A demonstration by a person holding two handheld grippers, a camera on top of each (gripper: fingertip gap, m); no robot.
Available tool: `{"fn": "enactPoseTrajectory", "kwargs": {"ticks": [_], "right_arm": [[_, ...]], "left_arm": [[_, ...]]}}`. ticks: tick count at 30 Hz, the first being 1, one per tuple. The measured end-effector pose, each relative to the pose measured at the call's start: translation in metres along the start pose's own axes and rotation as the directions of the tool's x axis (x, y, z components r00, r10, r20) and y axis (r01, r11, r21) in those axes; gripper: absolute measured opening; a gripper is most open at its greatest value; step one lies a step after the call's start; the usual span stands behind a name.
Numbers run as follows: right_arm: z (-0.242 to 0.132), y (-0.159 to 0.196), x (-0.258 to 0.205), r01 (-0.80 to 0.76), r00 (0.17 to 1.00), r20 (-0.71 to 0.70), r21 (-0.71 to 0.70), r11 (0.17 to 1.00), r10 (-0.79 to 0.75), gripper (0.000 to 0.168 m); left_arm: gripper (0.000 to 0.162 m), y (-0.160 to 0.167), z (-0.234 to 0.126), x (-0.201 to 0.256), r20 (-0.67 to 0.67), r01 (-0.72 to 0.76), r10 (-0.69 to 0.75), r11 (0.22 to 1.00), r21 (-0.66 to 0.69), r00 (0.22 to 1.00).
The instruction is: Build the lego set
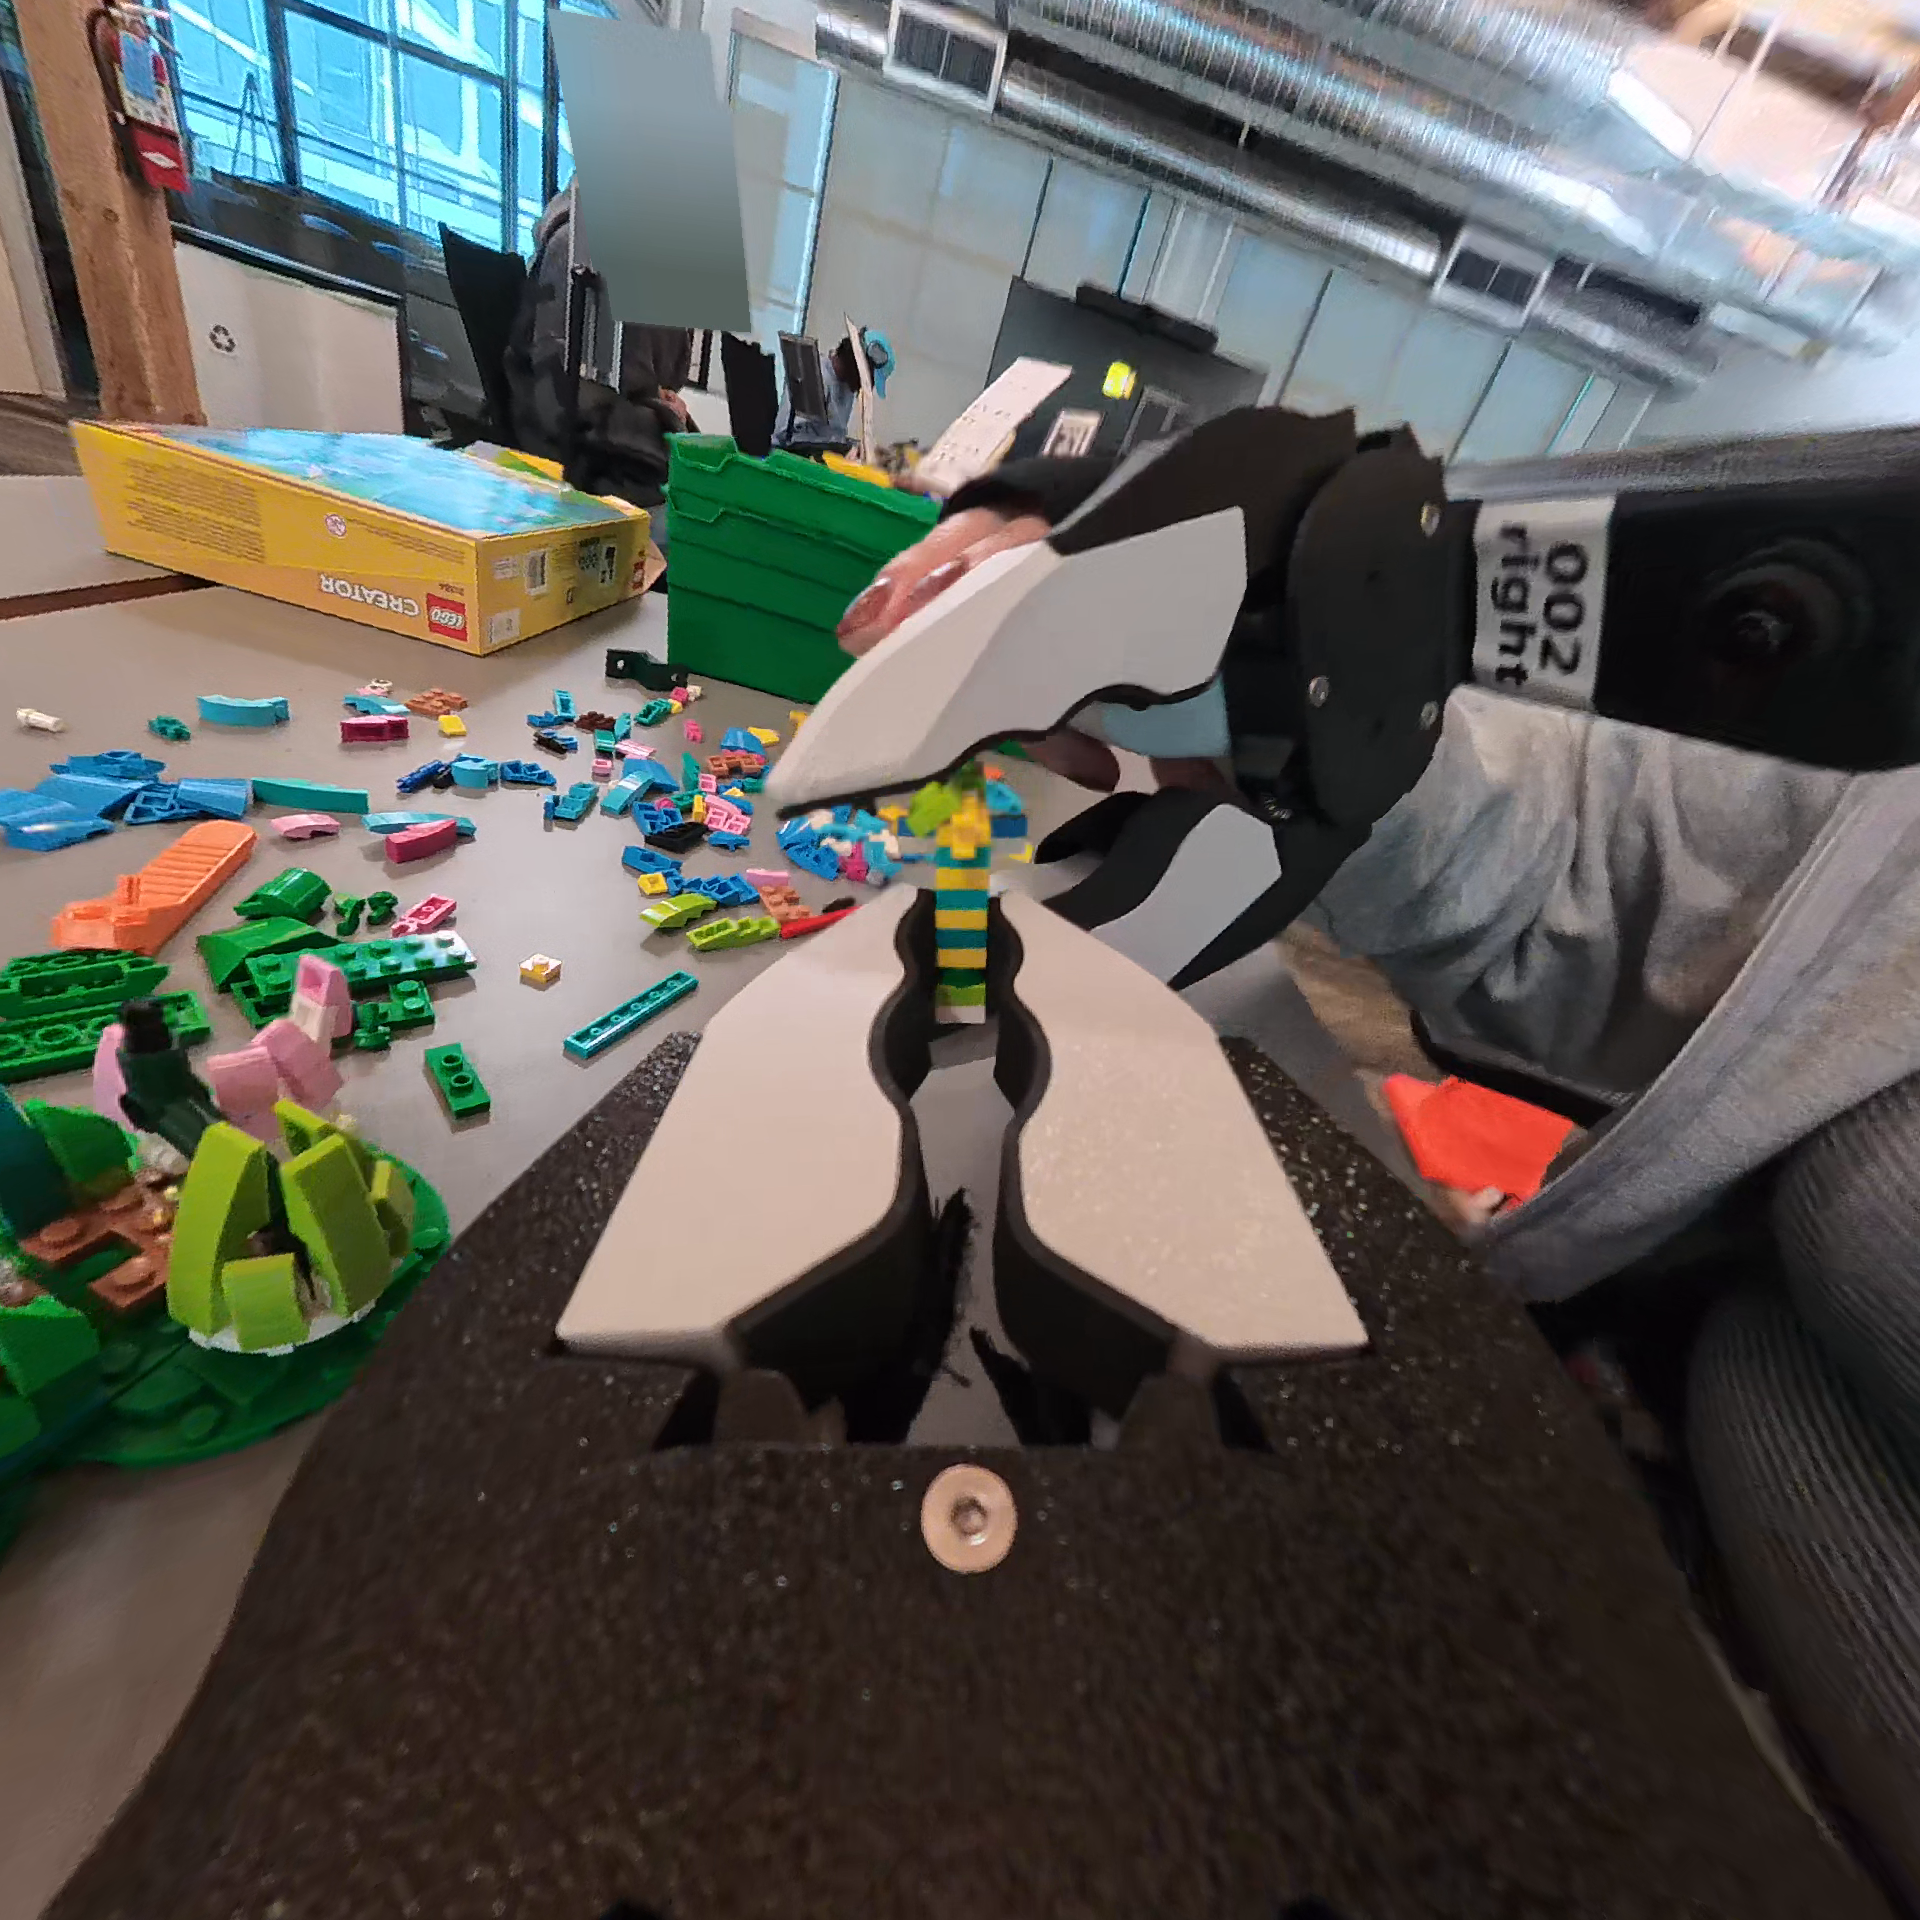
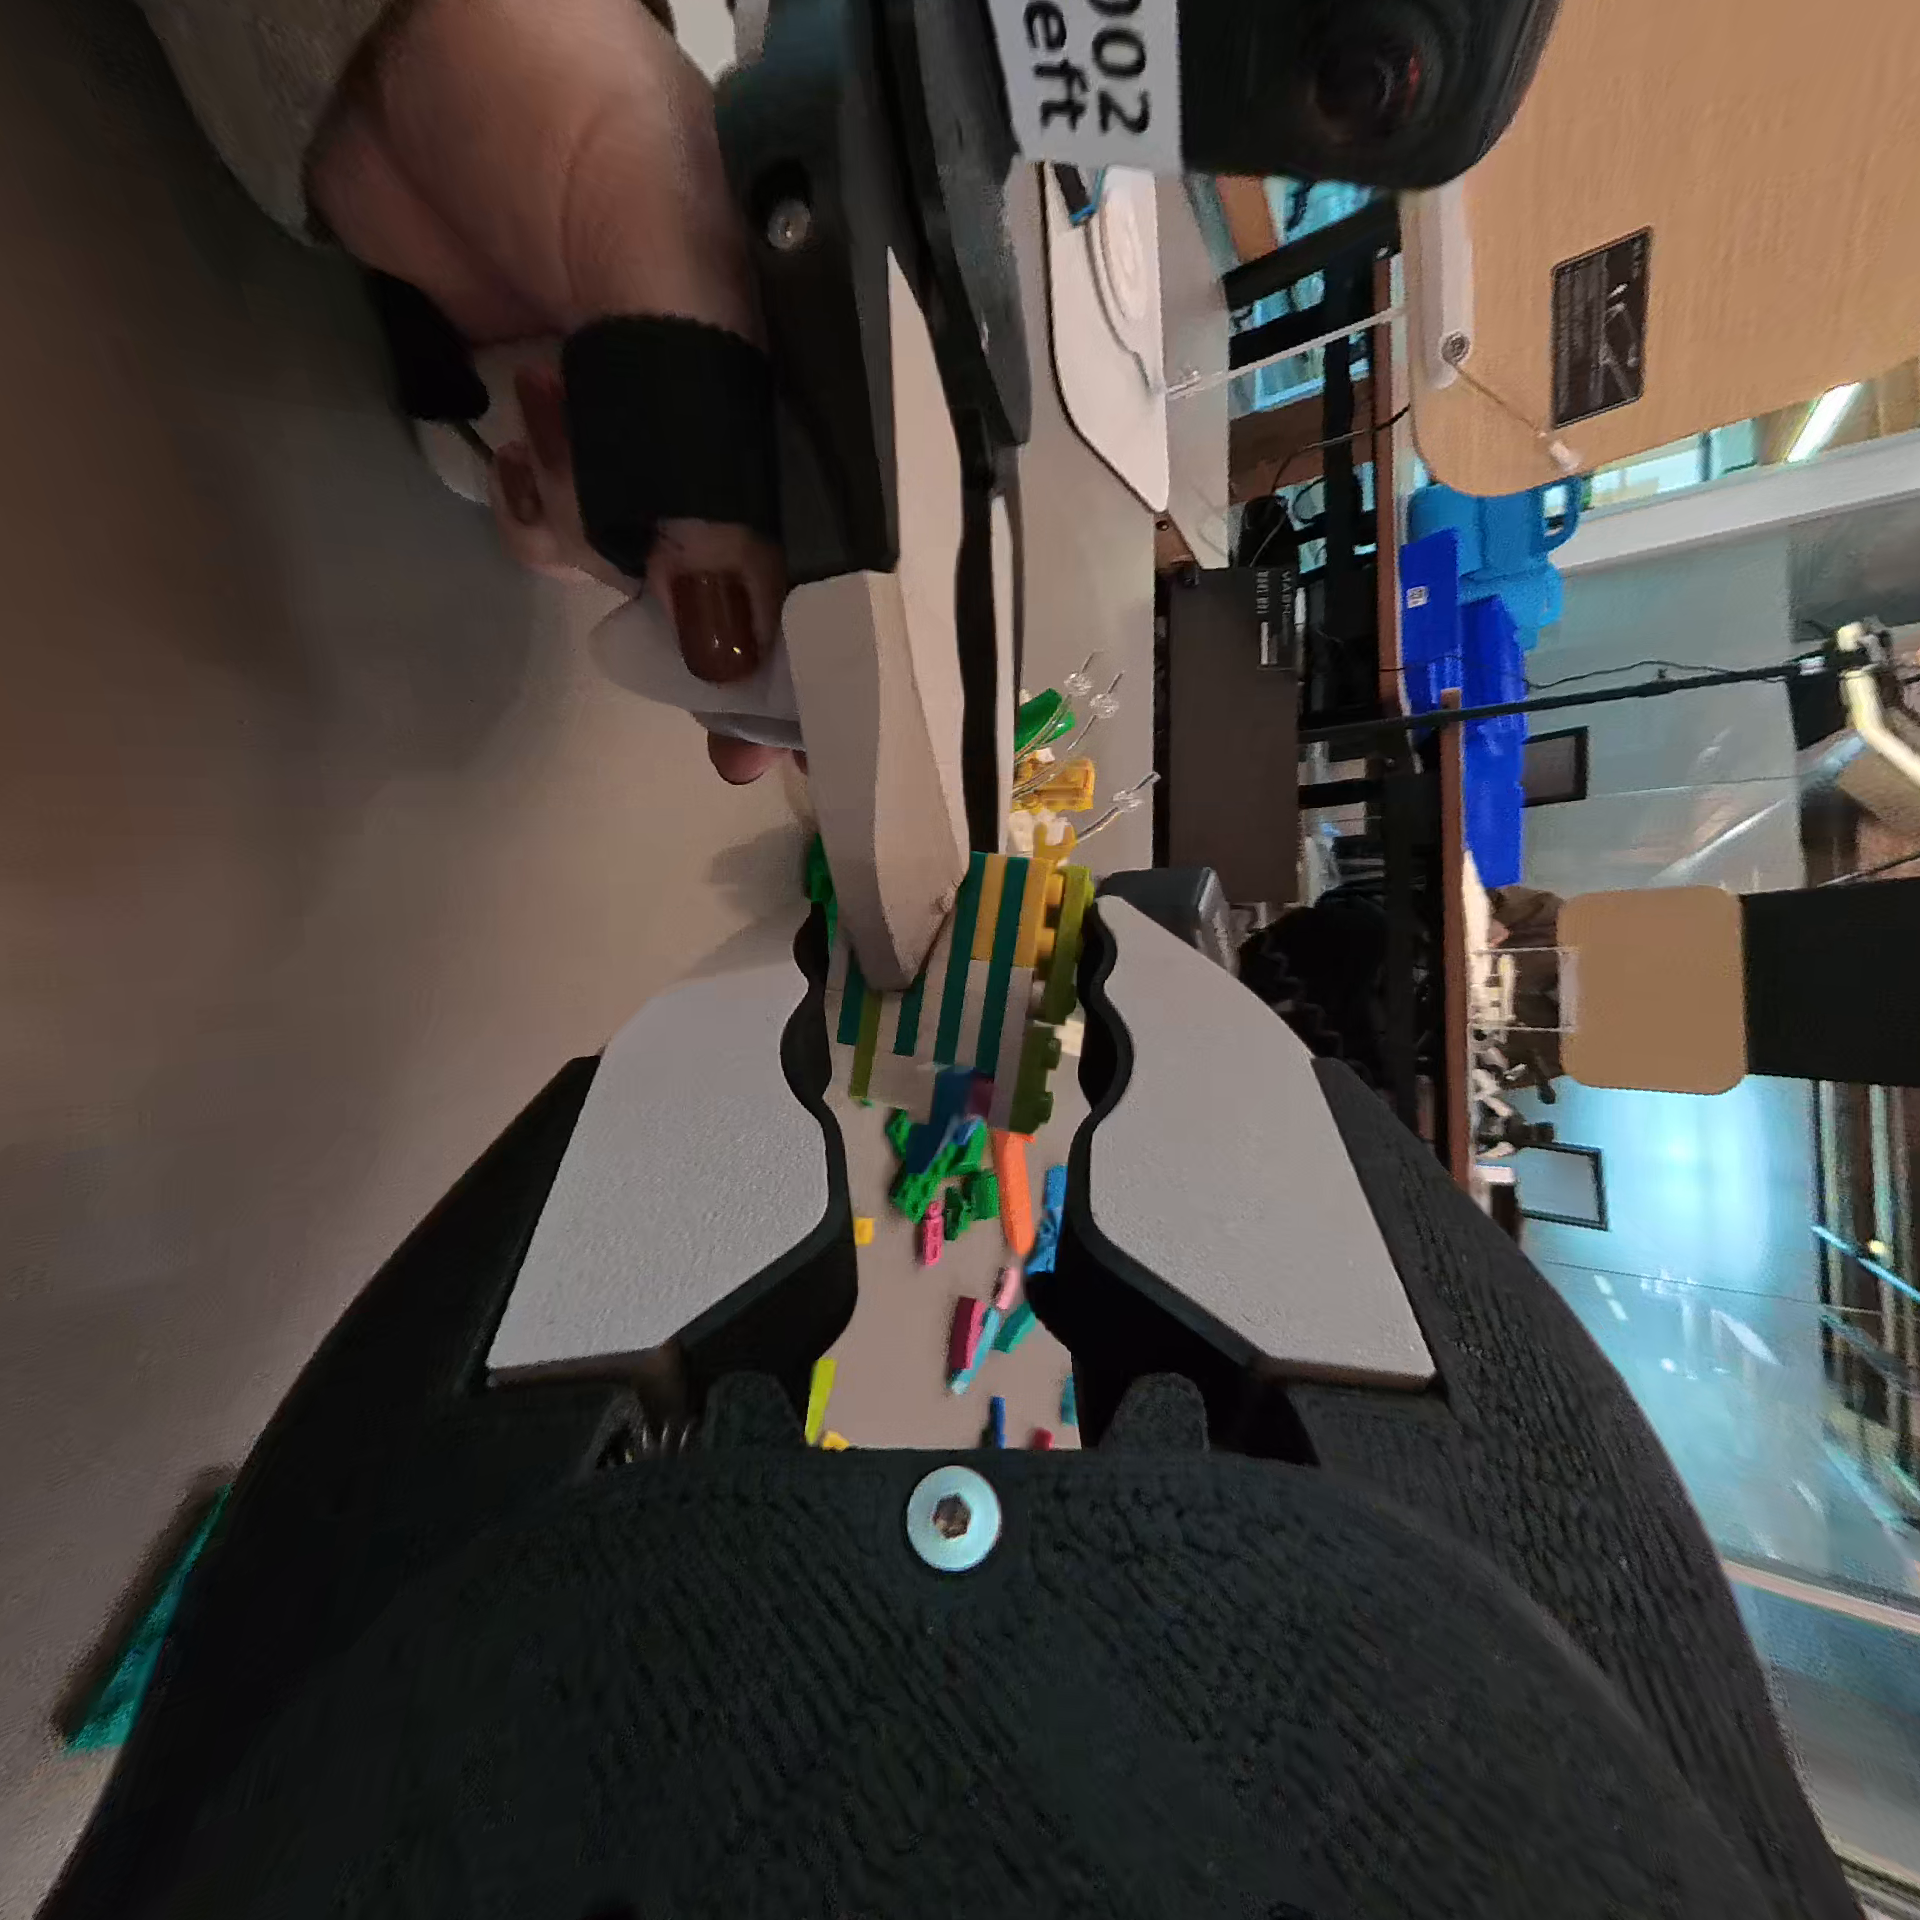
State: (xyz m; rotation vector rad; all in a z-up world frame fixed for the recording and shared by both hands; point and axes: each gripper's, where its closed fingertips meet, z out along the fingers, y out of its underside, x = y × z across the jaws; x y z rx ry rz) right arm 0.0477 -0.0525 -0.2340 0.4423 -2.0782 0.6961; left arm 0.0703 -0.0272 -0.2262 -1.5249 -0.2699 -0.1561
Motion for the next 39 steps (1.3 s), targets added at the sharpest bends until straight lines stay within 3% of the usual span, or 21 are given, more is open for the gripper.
{"fn": "enactPoseTrajectory", "kwargs": {"ticks": [2, 4, 18, 21, 25, 28, 31, 36, 39], "right_arm": [[0.003, 0.003, -0.007, 0.003, 1.0, 0.022, -0.018, 1.0, -0.003, 0.037], [0.003, 0.003, -0.005, 0.045, 0.998, -0.039, -0.012, 0.999, -0.046, 0.037], [-0.001, -0.001, -0.001, -0.057, 0.99, -0.122, 0.063, 0.996, 0.065, 0.038], [-0.006, 0.0, 0.006, -0.133, 0.983, -0.118, 0.09, 0.987, 0.143, 0.045], [-0.022, 0.023, 0.025, -0.377, 0.917, -0.09, 0.134, 0.917, 0.39, 0.046], [-0.023, 0.062, 0.003, -0.535, 0.839, 0.098, -0.036, 0.844, 0.536, 0.045], [-0.024, 0.095, -0.041, -0.535, 0.721, 0.327, -0.297, 0.791, 0.611, 0.037], [-0.021, 0.106, -0.06, -0.601, 0.525, 0.382, -0.467, 0.649, 0.761, 0.028], [-0.017, 0.113, -0.065, -0.613, 0.484, 0.342, -0.525, 0.591, 0.806, 0.025]], "left_arm": [[0.008, 0.005, 0.003, -0.001, 0.041, -0.069, 0.071, 0.997, -0.047, 0.997], [0.009, 0.005, 0.003, -0.001, 0.031, -0.04, 0.041, 0.998, -0.04, 0.999], [0.008, 0.004, 0.002, 0.0, -0.011, 0.012, -0.012, 1.0, -0.029, 1.0], [0.008, 0.0, -0.003, -0.004, 0.01, 0.002, -0.002, 1.0, -0.002, 1.0], [0.008, -0.02, -0.025, -0.03, 0.144, -0.041, 0.026, 0.994, 0.1, 0.989], [0.008, -0.023, -0.032, -0.038, 0.195, -0.073, 0.05, 0.991, 0.114, 0.98], [0.008, -0.017, -0.026, -0.034, 0.193, -0.117, 0.1, 0.99, 0.076, 0.976], [0.008, -0.012, -0.019, -0.026, 0.18, -0.19, 0.181, 0.981, 0.033, 0.967], [0.008, -0.012, -0.019, -0.026, 0.175, -0.182, 0.173, 0.983, 0.035, 0.969]]}}
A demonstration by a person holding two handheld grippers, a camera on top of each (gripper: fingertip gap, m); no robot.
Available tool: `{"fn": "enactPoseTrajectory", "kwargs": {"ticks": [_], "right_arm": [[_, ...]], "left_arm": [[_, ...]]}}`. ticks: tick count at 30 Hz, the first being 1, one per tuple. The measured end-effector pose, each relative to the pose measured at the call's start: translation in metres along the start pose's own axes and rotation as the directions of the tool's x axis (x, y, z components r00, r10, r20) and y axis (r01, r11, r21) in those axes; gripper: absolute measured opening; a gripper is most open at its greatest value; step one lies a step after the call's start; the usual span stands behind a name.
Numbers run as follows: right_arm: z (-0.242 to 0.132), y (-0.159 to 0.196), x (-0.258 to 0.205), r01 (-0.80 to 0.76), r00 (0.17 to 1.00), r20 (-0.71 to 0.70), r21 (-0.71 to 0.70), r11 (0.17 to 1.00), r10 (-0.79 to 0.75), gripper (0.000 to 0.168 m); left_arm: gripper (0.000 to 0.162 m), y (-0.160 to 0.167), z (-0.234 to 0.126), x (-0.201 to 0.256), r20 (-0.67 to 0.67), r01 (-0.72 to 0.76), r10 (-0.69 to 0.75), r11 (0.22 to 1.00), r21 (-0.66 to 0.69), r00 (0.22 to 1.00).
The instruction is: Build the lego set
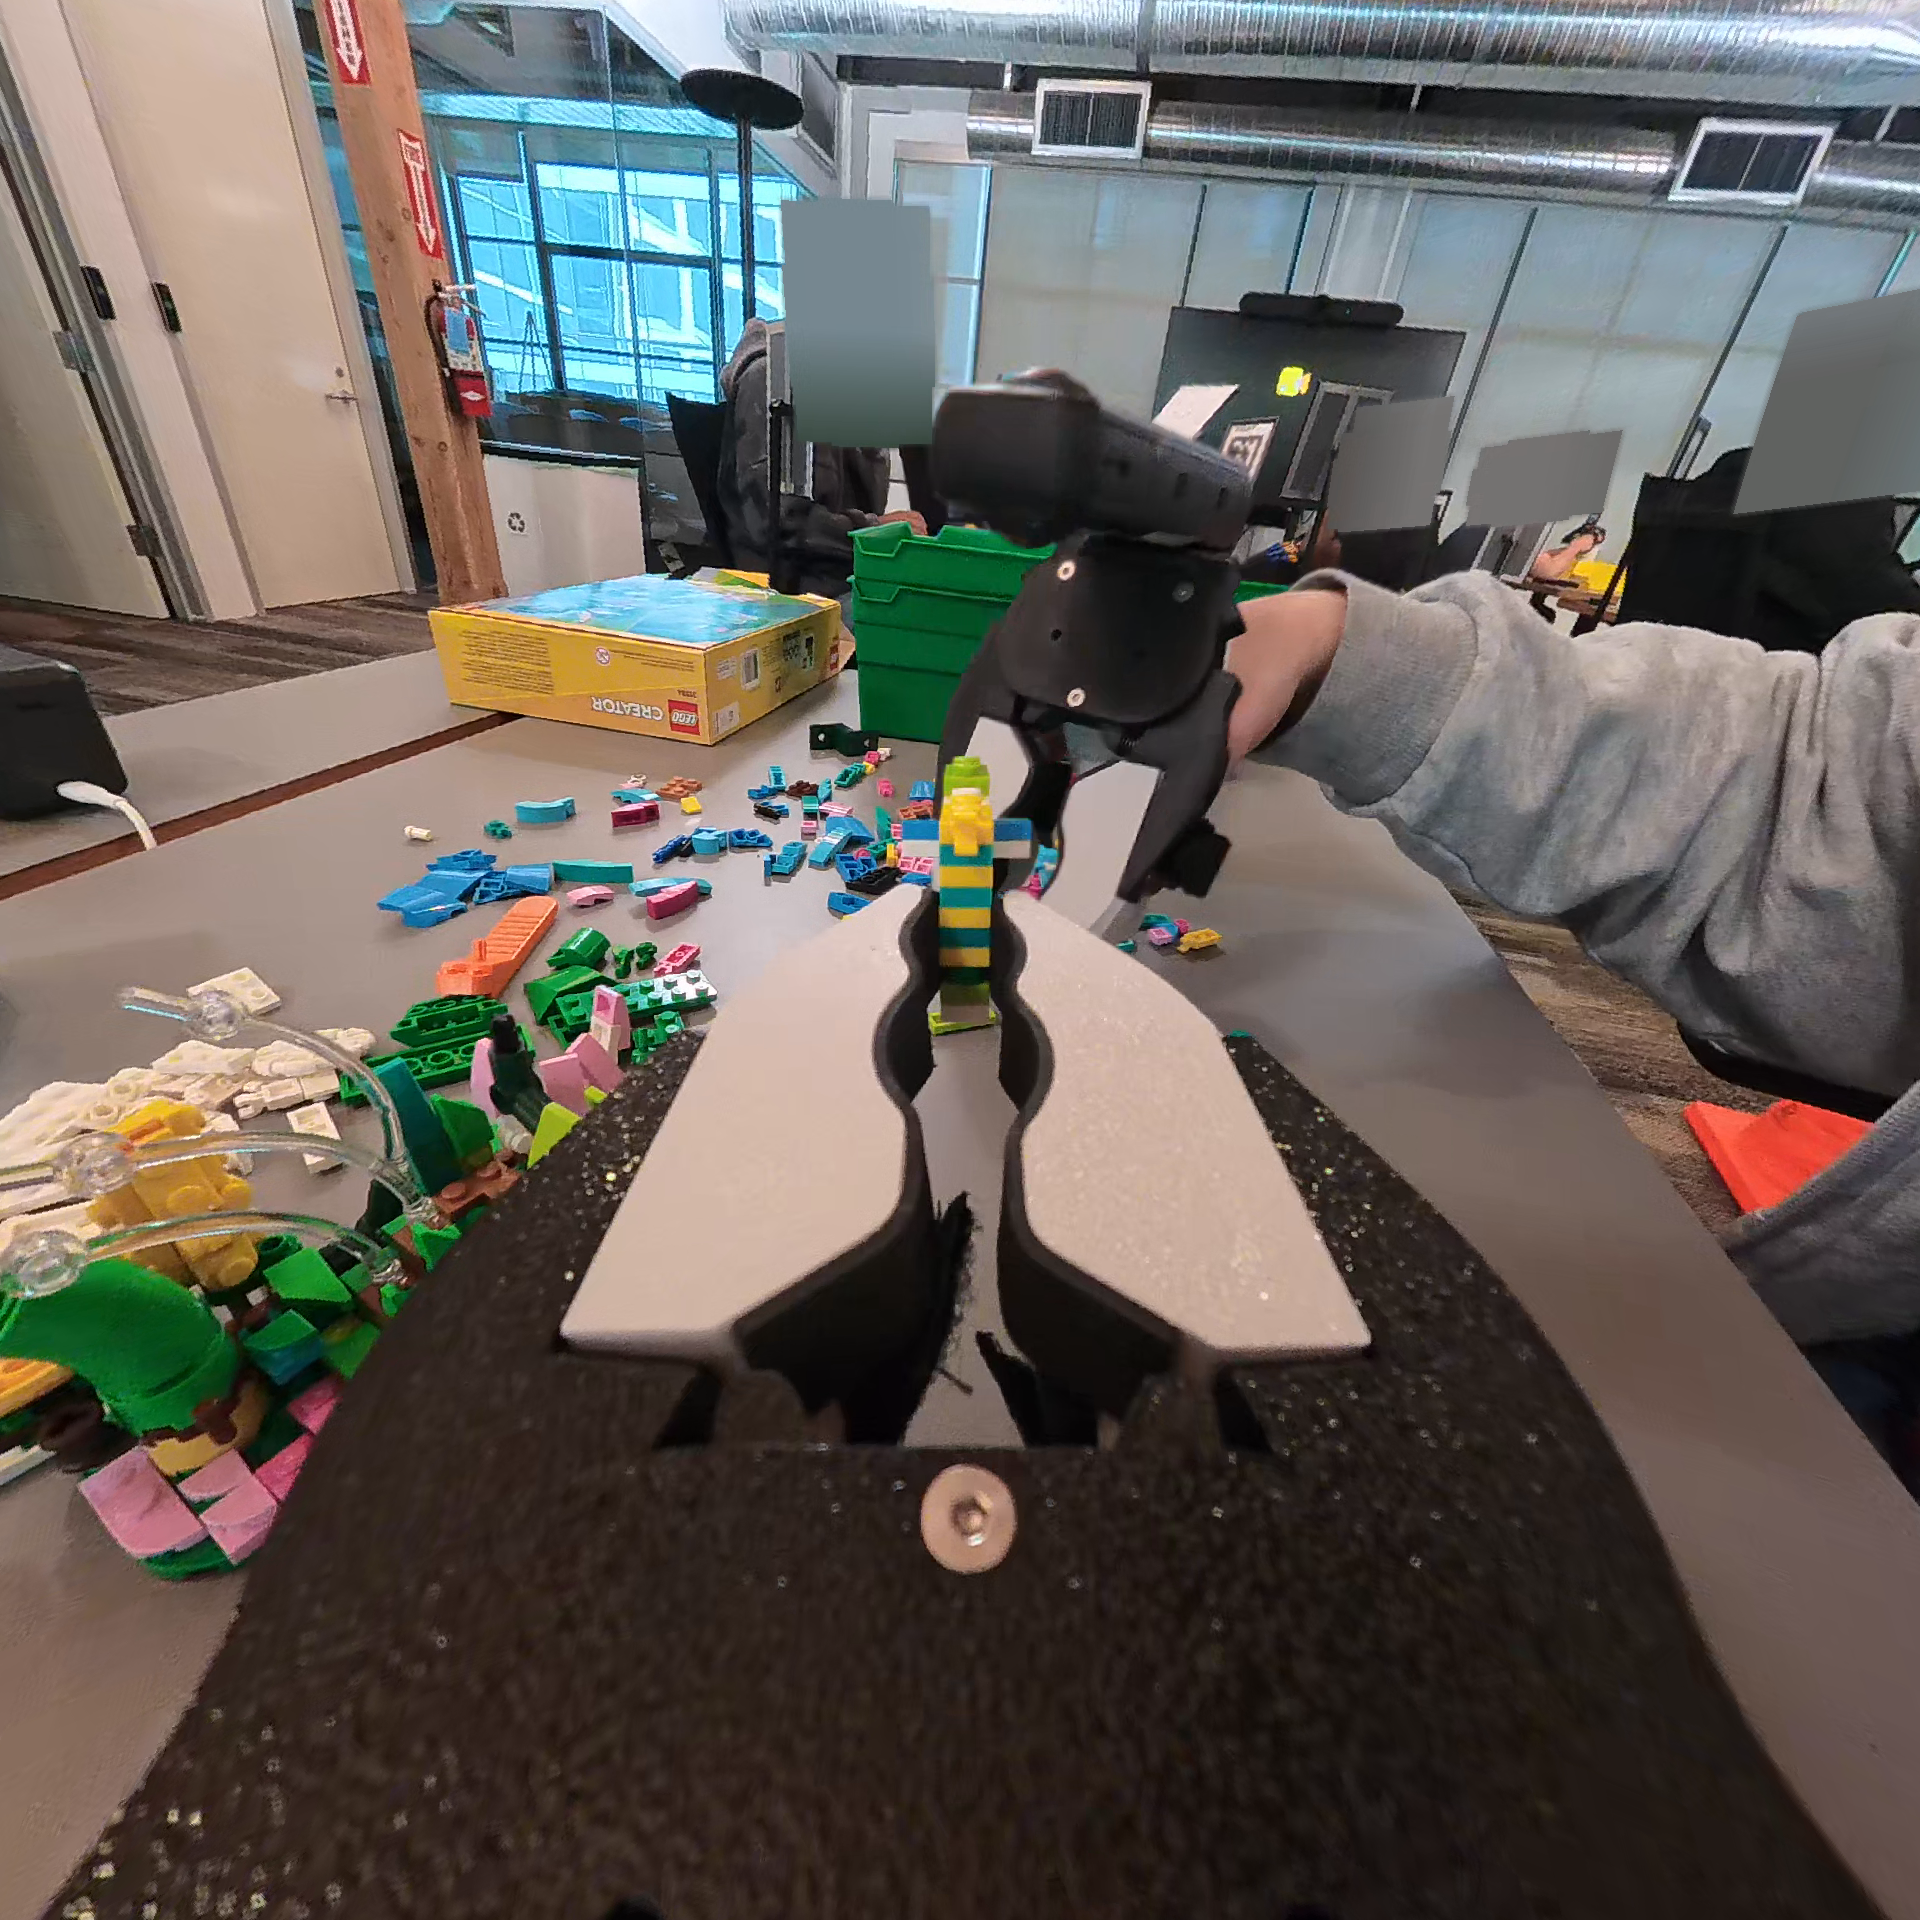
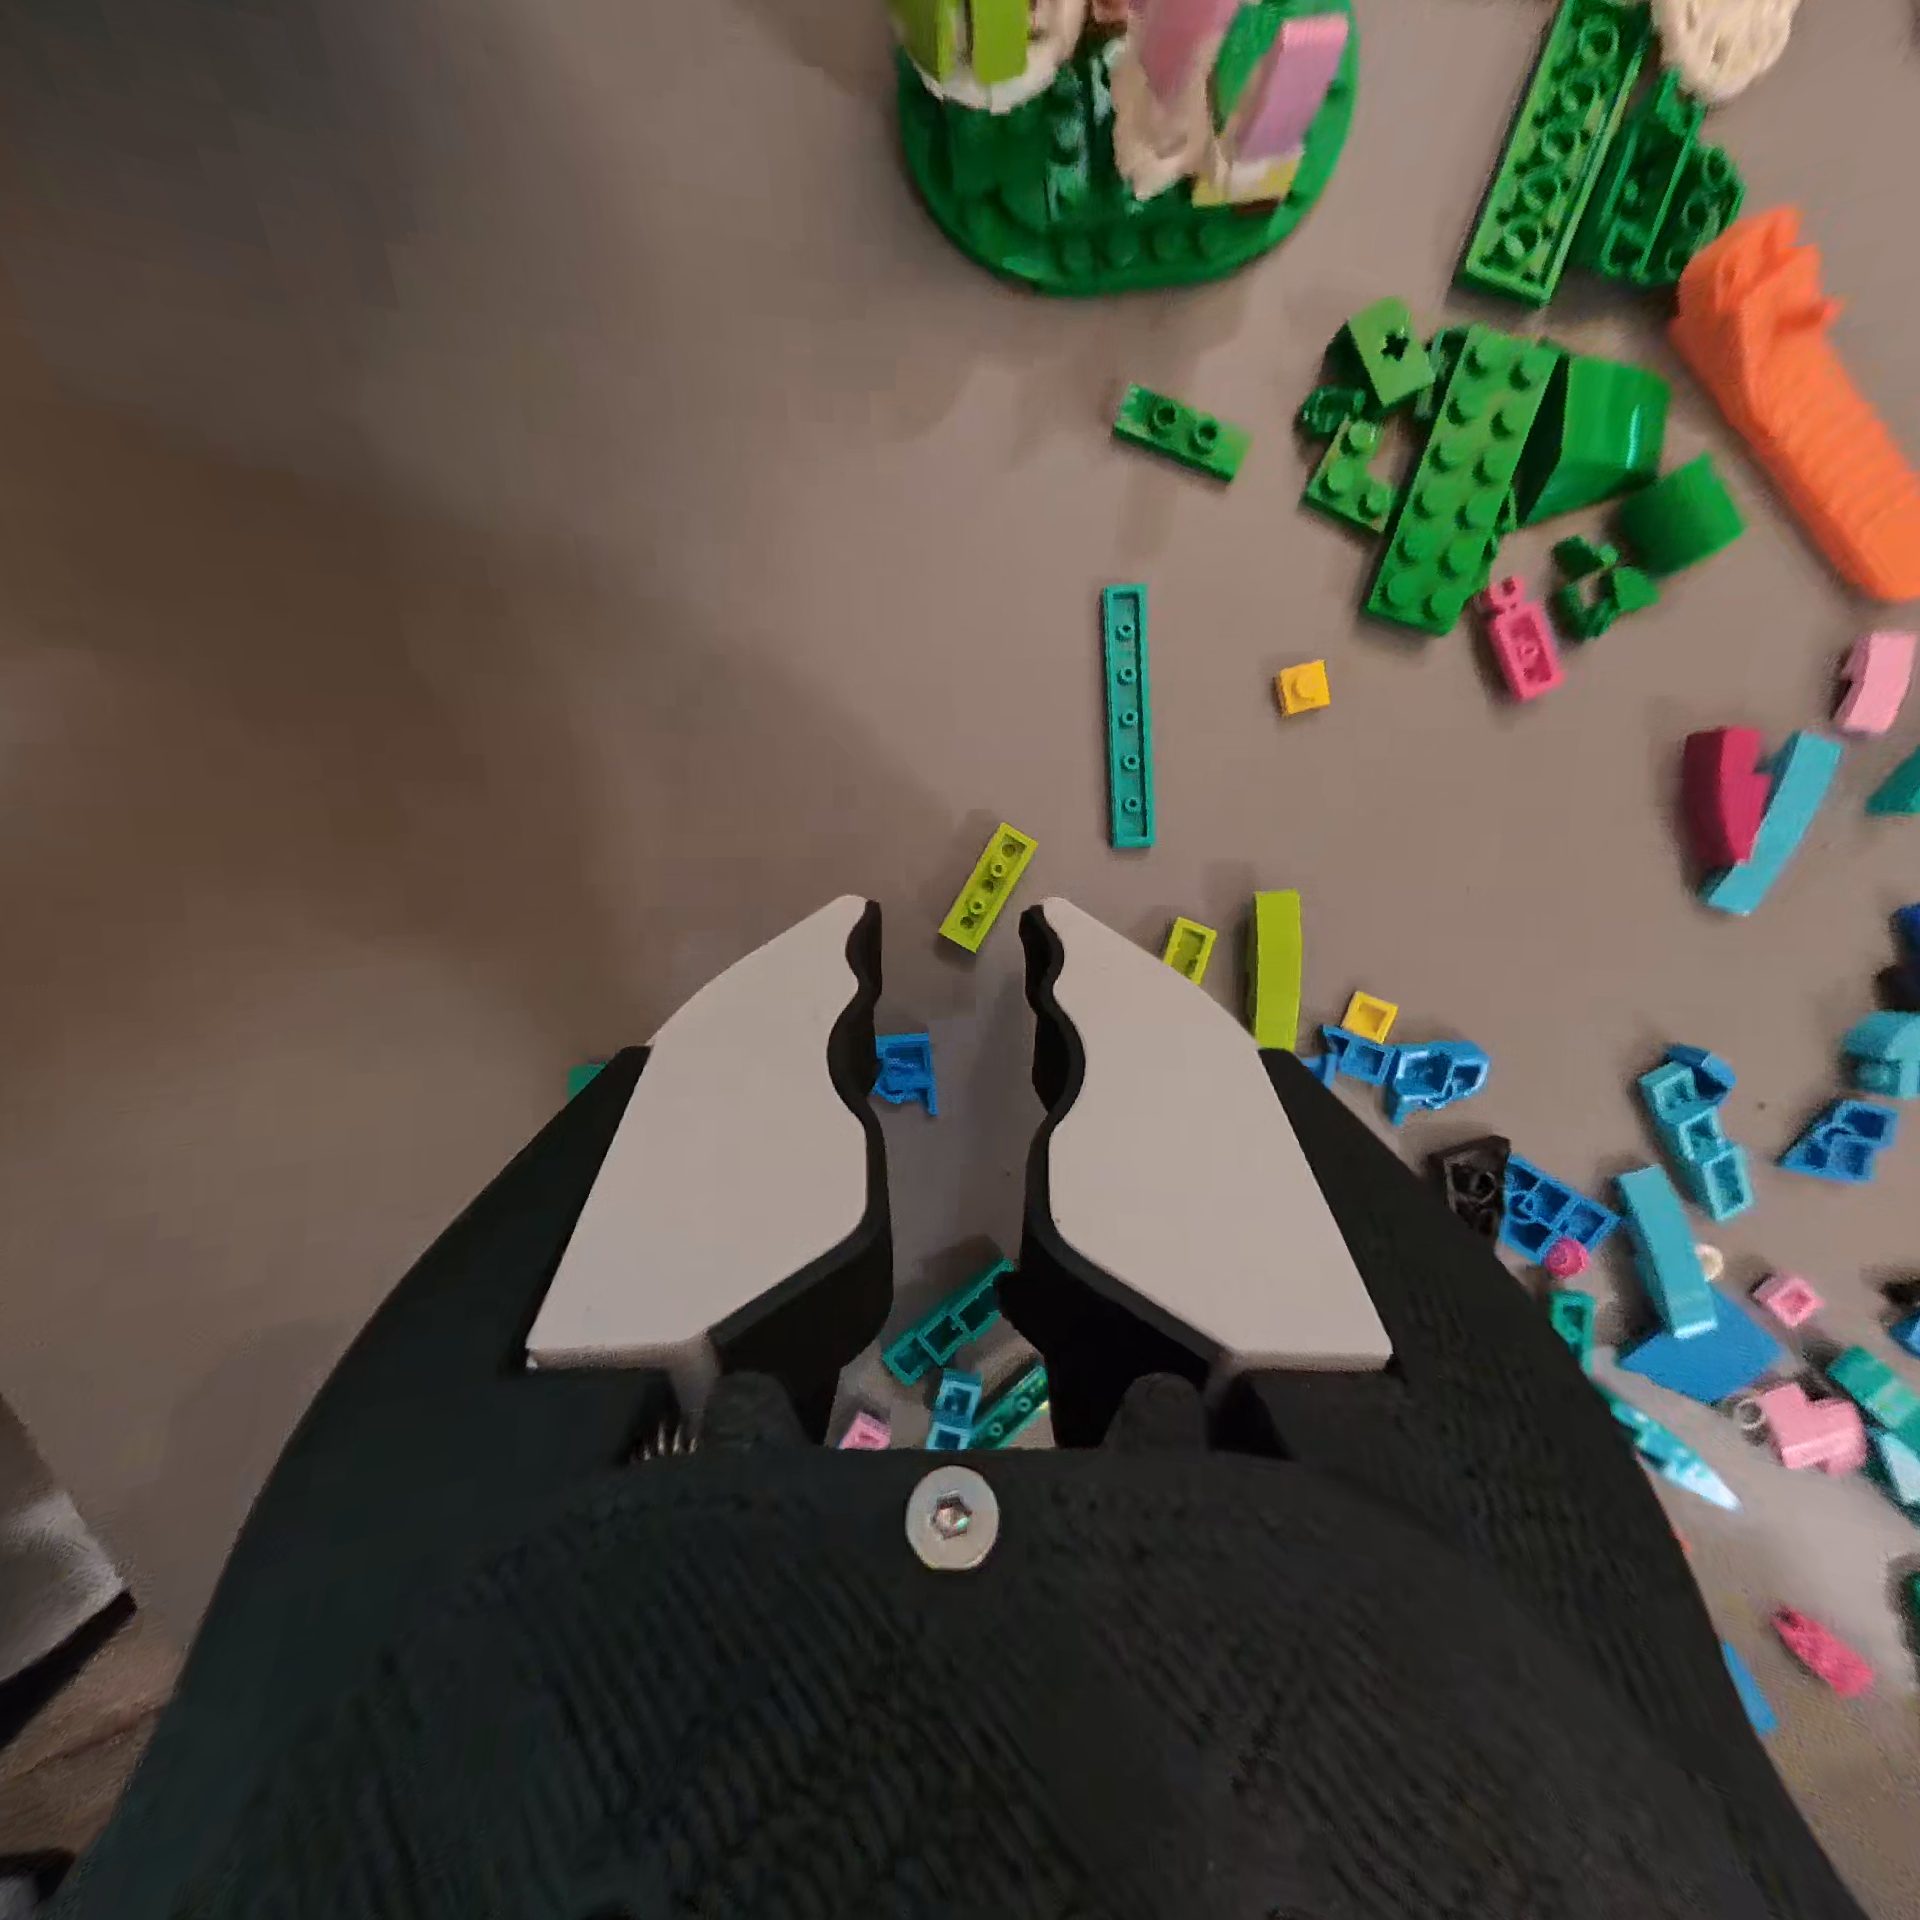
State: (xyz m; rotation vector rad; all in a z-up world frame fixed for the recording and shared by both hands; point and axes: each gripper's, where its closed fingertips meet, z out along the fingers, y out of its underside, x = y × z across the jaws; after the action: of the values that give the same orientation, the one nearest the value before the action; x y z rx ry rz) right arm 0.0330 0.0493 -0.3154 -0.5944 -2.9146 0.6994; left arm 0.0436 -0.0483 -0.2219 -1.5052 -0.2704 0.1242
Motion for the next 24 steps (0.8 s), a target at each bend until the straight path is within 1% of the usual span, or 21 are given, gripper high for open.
{"fn": "enactPoseTrajectory", "kwargs": {"ticks": [4, 5, 7, 8, 10, 12, 14, 15, 16, 17, 19, 21, 23, 24], "right_arm": [[0.007, 0.004, 0.0, -0.062, 0.997, 0.036, -0.019, 0.998, 0.063, 0.024], [0.007, 0.004, 0.001, -0.061, 0.997, 0.035, -0.019, 0.998, 0.062, 0.021], [0.008, 0.004, 0.004, -0.032, 0.999, 0.006, -0.028, 0.999, 0.032, 0.008], [0.007, 0.002, 0.005, -0.001, 1.0, -0.016, -0.023, 1.0, 0.001, 0.007], [0.004, -0.004, 0.007, 0.08, 0.994, -0.074, 0.001, 0.997, -0.079, 0.007], [-0.005, -0.019, 0.01, 0.179, 0.969, -0.182, 0.061, 0.982, -0.165, 0.007], [-0.02, -0.041, 0.012, 0.326, 0.902, -0.341, 0.13, 0.937, -0.266, 0.007], [-0.03, -0.053, 0.013, 0.414, 0.842, -0.437, 0.15, 0.898, -0.315, 0.007], [-0.042, -0.064, 0.013, 0.505, 0.763, -0.539, 0.15, 0.85, -0.358, 0.007], [-0.054, -0.075, 0.011, 0.592, 0.662, -0.639, 0.124, 0.797, -0.392, 0.007], [-0.075, -0.094, 0.003, 0.743, 0.411, -0.787, -0.004, 0.67, -0.46, 0.007], [-0.086, -0.106, -0.01, 0.816, 0.163, -0.838, -0.183, 0.549, -0.521, 0.006], [-0.088, -0.112, -0.021, 0.827, -0.055, -0.817, -0.36, 0.432, -0.574, 0.007], [-0.087, -0.114, -0.026, 0.819, -0.144, -0.789, -0.434, 0.376, -0.597, 0.006]], "left_arm": [[0.008, 0.0, 0.0, 0.0, -0.006, 0.011, -0.011, 1.0, -0.002, 1.0], [0.008, 0.001, 0.0, 0.0, -0.008, 0.01, -0.01, 1.0, -0.005, 1.0], [0.008, 0.002, 0.001, 0.001, -0.01, 0.009, -0.01, 1.0, -0.012, 1.0], [0.008, 0.002, 0.001, 0.001, -0.009, 0.011, -0.011, 1.0, -0.016, 1.0], [0.008, 0.003, 0.001, 0.0, -0.009, 0.019, -0.019, 1.0, -0.024, 1.0], [0.008, 0.004, 0.002, 0.0, -0.008, 0.03, -0.03, 0.999, -0.031, 1.0], [0.008, 0.005, 0.002, -0.001, -0.012, 0.048, -0.049, 0.998, -0.042, 0.999], [0.008, 0.006, 0.003, 0.0, -0.019, 0.063, -0.064, 0.997, -0.05, 0.998], [0.008, 0.007, 0.003, 0.001, -0.026, 0.08, -0.081, 0.995, -0.055, 0.996], [0.008, 0.007, 0.004, 0.002, -0.033, 0.1, -0.102, 0.993, -0.057, 0.994], [0.008, 0.007, 0.005, 0.004, -0.054, 0.142, -0.145, 0.988, -0.056, 0.988], [0.008, 0.007, 0.006, 0.007, -0.074, 0.17, -0.174, 0.984, -0.058, 0.982], [0.008, 0.008, 0.006, 0.009, -0.083, 0.179, -0.184, 0.982, -0.062, 0.979], [0.008, 0.008, 0.006, 0.01, -0.09, 0.185, -0.19, 0.981, -0.066, 0.978]]}}
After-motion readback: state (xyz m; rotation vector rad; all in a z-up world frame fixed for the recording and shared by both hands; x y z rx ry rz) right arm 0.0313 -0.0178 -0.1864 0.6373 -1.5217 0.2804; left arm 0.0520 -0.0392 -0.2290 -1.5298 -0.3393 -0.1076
